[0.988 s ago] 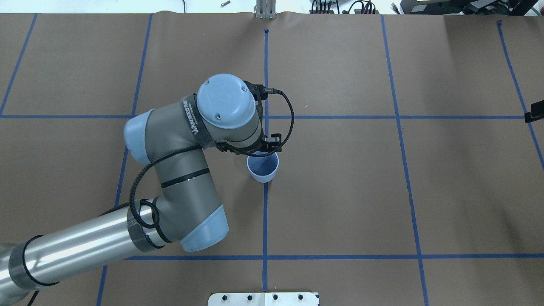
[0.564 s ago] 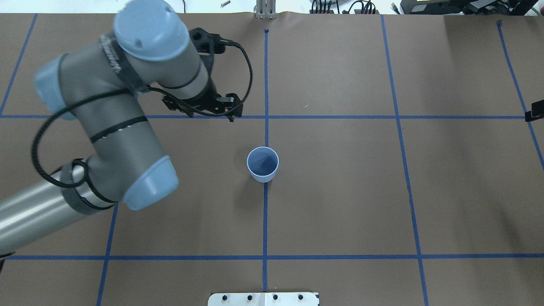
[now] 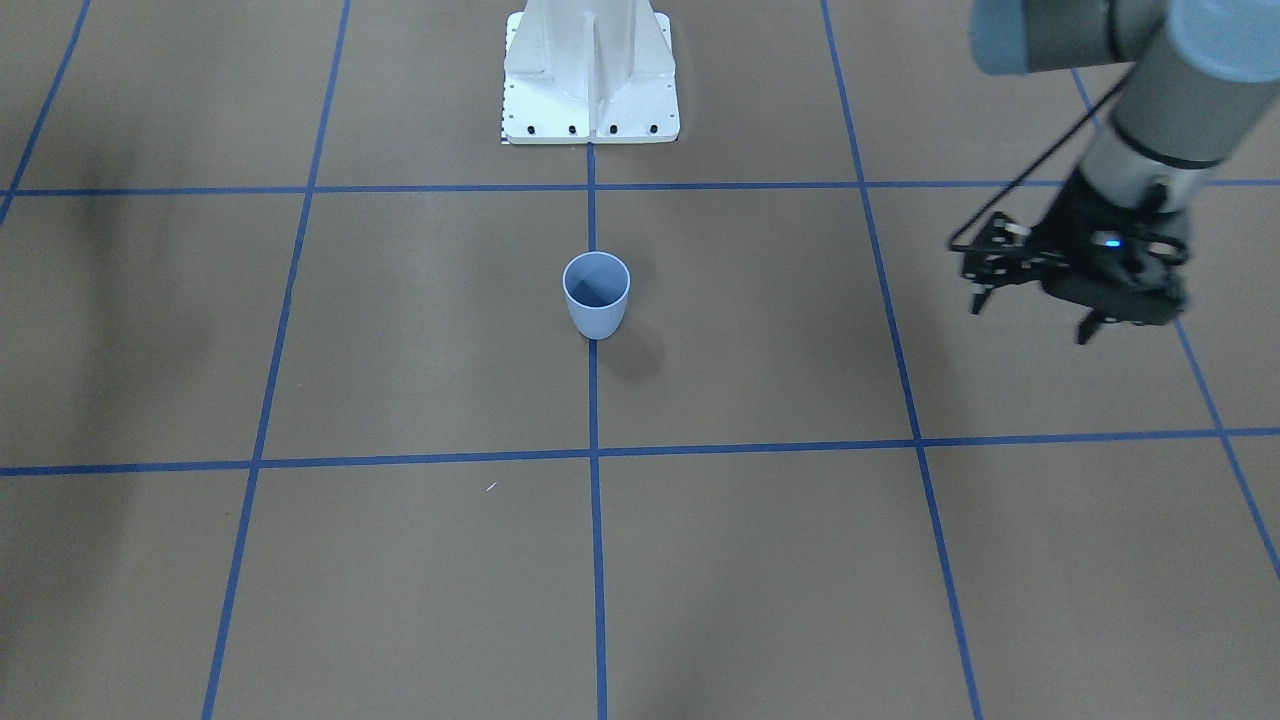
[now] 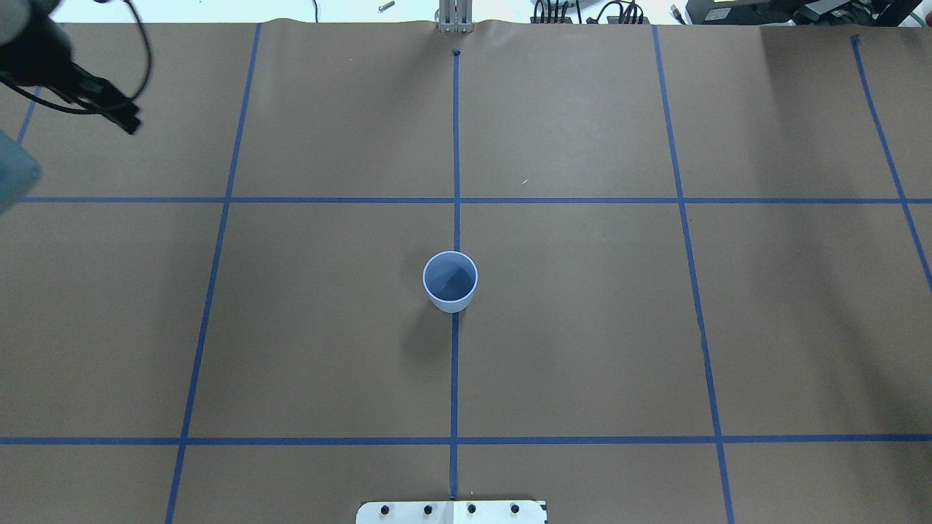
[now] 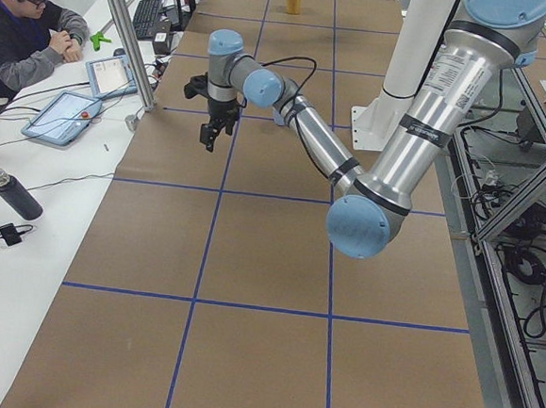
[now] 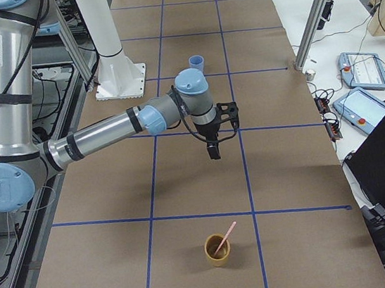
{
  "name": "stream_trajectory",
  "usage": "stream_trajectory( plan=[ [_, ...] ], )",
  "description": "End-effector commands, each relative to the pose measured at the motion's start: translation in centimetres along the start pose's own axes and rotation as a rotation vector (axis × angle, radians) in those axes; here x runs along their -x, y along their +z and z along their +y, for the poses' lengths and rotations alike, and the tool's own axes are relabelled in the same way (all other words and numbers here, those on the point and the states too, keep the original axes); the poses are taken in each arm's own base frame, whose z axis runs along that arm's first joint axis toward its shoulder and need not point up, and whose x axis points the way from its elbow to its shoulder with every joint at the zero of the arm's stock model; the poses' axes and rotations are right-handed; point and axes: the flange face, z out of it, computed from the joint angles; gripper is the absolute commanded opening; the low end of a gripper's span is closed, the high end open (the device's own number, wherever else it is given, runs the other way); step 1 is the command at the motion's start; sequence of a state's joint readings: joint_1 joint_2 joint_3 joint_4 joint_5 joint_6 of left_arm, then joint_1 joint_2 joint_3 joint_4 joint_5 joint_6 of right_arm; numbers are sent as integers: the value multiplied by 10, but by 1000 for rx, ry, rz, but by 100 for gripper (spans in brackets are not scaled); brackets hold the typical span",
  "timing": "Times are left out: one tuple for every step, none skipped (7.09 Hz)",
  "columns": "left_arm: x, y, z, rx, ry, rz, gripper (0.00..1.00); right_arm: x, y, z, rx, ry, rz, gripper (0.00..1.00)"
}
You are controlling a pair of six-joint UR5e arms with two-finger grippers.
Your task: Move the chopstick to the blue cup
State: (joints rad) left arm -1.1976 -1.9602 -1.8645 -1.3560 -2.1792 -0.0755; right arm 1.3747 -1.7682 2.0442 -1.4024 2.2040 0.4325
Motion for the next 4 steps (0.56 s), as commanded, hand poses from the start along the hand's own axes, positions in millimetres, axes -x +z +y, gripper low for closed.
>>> stream_trajectory(
  plan=[
    [203, -10, 71, 42, 148, 10, 99, -77, 0, 17, 11, -85, 44, 100],
    [270, -10, 105, 46, 150, 33, 99, -110, 4, 20, 19, -172, 59, 100],
    [296, -17, 133, 15, 133, 18, 99, -137, 12, 25, 31, -215, 51, 100],
    [302, -10, 149, -3, 138, 6, 99, -153, 18, 28, 45, -269, 43, 100]
  ],
)
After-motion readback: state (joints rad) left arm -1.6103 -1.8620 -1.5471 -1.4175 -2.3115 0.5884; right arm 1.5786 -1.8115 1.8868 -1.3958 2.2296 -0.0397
